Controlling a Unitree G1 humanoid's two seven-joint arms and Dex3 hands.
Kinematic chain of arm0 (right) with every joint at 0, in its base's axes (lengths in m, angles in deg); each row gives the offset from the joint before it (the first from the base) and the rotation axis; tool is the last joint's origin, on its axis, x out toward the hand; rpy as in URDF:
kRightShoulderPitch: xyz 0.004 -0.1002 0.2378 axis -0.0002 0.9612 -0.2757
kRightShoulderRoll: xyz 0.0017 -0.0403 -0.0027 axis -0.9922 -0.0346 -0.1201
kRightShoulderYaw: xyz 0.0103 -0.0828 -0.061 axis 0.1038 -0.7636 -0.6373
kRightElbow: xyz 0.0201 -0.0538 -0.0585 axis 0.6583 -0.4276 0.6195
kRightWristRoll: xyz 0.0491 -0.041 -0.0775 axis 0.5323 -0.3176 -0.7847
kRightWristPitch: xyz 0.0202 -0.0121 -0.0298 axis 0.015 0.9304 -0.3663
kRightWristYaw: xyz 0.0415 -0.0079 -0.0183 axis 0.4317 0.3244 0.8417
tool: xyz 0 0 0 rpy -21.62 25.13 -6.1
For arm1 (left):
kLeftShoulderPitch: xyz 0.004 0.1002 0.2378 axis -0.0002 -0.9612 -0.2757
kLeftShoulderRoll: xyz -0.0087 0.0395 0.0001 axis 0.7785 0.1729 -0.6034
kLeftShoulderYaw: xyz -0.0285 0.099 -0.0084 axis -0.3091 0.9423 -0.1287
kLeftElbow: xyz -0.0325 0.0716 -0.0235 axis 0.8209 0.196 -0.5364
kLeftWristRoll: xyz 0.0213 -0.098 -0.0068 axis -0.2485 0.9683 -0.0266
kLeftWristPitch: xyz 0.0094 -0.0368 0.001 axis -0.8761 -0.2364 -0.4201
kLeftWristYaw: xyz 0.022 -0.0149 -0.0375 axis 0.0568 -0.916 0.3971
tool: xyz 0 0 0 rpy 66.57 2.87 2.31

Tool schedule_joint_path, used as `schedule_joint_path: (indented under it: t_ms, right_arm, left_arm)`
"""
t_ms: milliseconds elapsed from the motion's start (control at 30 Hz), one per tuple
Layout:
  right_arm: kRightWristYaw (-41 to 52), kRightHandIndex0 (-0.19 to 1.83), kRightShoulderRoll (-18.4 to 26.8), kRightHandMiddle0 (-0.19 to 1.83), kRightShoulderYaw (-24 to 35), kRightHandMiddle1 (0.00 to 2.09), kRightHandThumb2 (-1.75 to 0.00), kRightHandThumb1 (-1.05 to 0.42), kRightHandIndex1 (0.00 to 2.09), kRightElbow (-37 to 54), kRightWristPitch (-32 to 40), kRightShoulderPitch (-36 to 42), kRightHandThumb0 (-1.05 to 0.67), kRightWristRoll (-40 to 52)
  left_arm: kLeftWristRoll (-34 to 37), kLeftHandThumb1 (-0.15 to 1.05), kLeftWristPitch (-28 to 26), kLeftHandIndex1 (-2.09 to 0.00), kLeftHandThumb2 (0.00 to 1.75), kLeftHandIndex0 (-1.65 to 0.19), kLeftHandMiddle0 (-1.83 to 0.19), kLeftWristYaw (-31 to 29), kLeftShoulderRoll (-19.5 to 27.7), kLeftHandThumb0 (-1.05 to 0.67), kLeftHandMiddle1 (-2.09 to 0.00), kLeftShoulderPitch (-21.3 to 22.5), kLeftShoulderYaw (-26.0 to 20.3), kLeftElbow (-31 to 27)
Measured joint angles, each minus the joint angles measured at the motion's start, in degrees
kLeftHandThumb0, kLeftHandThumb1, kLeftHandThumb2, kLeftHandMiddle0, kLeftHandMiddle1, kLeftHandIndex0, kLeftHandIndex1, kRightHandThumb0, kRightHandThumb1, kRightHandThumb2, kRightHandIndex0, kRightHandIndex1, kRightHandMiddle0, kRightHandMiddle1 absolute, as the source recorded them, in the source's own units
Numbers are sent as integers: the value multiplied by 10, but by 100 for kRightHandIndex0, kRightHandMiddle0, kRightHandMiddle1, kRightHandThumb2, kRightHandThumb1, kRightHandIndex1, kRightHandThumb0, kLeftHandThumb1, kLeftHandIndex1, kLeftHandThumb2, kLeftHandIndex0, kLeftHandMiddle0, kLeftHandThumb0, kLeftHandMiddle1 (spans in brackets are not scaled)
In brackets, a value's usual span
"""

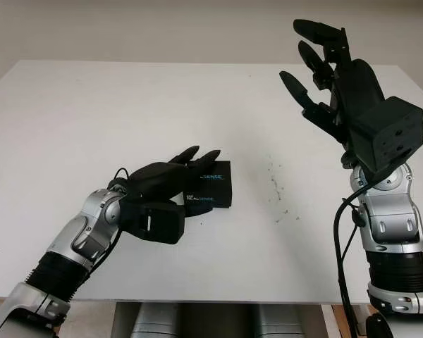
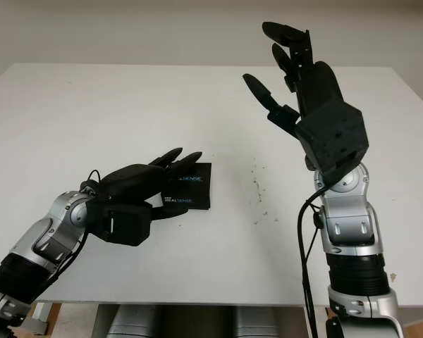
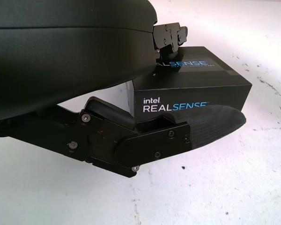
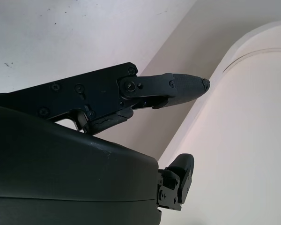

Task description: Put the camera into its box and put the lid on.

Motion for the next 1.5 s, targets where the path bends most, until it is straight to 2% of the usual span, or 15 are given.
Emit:
schedule_joint_path:
  t_ms: [133, 233, 333, 467, 600, 767, 900, 1033, 1167, 1333, 1500]
  right_arm:
    - [0, 20, -1, -14, 0, 82, -32, -105, 6, 0, 1, 0, -66, 0]
    - [-2, 18, -2, -15, -2, 81, -33, -105, 5, 3, 8, 1, -67, -1]
    - [-2, 17, -8, -16, -2, 80, -32, -105, 5, 3, 8, 5, -68, 2]
    - [-1, 15, -17, -18, -9, 78, -33, -105, 4, 3, 7, 13, -71, 5]
    - [-1, 11, -23, -12, -17, 51, -38, -105, 3, 7, 15, 17, -72, 4]
    - [19, -6, -35, -17, -23, 30, -43, -105, 0, 17, 41, 25, -76, 26]
    - [31, -14, -41, -19, -27, 16, -51, -105, 0, 22, 41, 29, -77, 42]
    - [32, -18, -47, -19, -31, 8, -55, -105, 0, 22, 38, 40, -79, 47]
    - [21, -19, -61, -19, -32, 1, -58, -105, 0, 22, 36, 50, -81, 51]
    - [8, -19, -102, -19, -31, 0, -61, -105, 0, 16, 30, 68, -80, 82]
    - [-11, -19, -119, -19, -30, 0, -64, -105, 0, -20, -2, 76, -83, 83]
  left_arm:
    - [3, 105, -5, 0, 79, 19, 19, -6, 0, -95, 0, -2, -1, -8]
    - [32, 105, -5, 0, 79, 19, 19, 7, -5, -93, 0, -11, -13, -8]
    - [89, 105, -3, 0, 75, 19, 19, 35, -26, -91, 0, -29, -42, -1]
    - [153, 105, 20, 0, 74, 19, 19, 104, -50, -88, 0, -33, -102, 12]
    - [228, 105, 23, 0, 73, 19, 19, 155, -77, -85, 0, -31, -167, 15]
    - [355, 105, 7, 0, 66, 19, 19, 169, -117, -84, 0, -15, -243, 11]
    - [408, 105, 3, 0, 68, 19, 19, 180, -134, -84, 0, 1, -281, 8]
    - [431, 105, 0, 0, 72, 19, 19, 189, -141, -85, 0, 9, -302, 7]
    - [462, 105, -28, 0, 72, 19, 19, 183, -142, -82, 0, 11, -313, -2]
    - [491, 105, -64, 0, 70, 19, 19, 170, -153, -83, 0, 4, -319, -18]
    - [495, 105, -85, 0, 69, 19, 19, 169, -154, -82, 0, -8, -319, -27]
